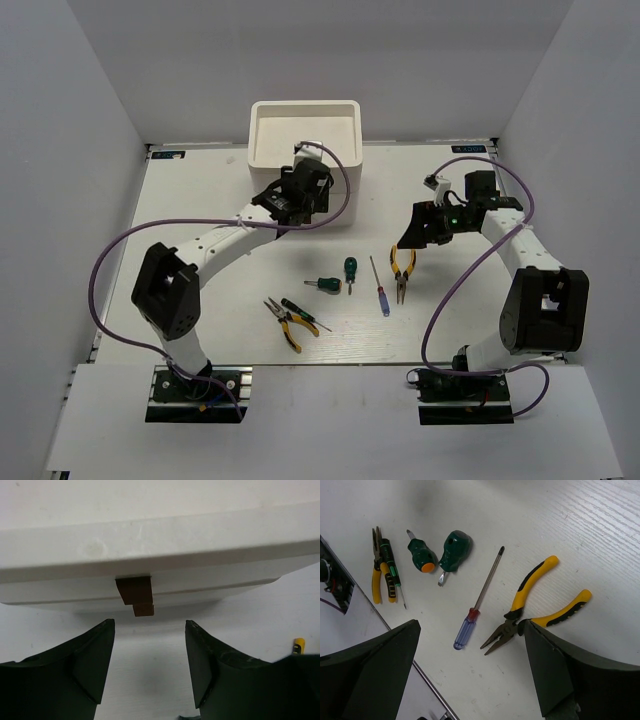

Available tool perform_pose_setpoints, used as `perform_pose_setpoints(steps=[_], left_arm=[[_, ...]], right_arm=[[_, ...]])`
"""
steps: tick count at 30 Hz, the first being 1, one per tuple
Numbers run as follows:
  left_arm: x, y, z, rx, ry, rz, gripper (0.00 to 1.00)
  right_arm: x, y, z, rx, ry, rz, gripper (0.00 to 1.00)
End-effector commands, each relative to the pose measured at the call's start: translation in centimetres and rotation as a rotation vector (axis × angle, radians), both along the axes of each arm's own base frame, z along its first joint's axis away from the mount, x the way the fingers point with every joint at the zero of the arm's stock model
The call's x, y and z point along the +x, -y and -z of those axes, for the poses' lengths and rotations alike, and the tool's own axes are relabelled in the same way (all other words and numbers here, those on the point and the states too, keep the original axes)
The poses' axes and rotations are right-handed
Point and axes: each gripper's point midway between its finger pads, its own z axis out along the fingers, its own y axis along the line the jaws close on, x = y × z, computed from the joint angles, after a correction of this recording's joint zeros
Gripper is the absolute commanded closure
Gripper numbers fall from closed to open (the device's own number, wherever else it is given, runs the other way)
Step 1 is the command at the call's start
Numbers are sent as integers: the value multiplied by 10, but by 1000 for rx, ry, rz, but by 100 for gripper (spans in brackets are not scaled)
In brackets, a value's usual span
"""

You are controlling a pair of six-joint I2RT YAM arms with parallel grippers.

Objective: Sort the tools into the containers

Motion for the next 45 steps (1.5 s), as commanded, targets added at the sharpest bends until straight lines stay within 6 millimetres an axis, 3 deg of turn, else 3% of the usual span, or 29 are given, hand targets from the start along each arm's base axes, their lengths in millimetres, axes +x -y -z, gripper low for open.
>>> perform_pose_setpoints(steps=[1, 7, 13, 23, 30, 36, 43, 45], left_arm=[[1, -8, -17, 10, 35, -101, 33], [8, -9, -20, 19, 67, -115, 33], [18, -8, -37, 5, 121, -118, 33], [29, -4, -40, 2, 136, -112, 34], [32, -4, -33, 13, 132, -119, 50], [31, -4, -27, 15, 130, -119, 82], [27, -6, -28, -1, 139, -111, 100], [25, -7, -29, -11, 139, -115, 100]], right_arm=[[-1, -3, -11, 21, 48, -11, 10], [-3, -2, -11, 18, 58, -14, 10], [-4, -1, -8, 11, 52, -9, 10], [-5, -1, -8, 9, 46, -8, 10], [-6, 0, -7, 6, 44, -8, 10], [-8, 0, -4, 5, 38, -10, 10], [-10, 0, -3, 3, 38, -12, 11], [-10, 1, -3, 4, 37, -12, 11]])
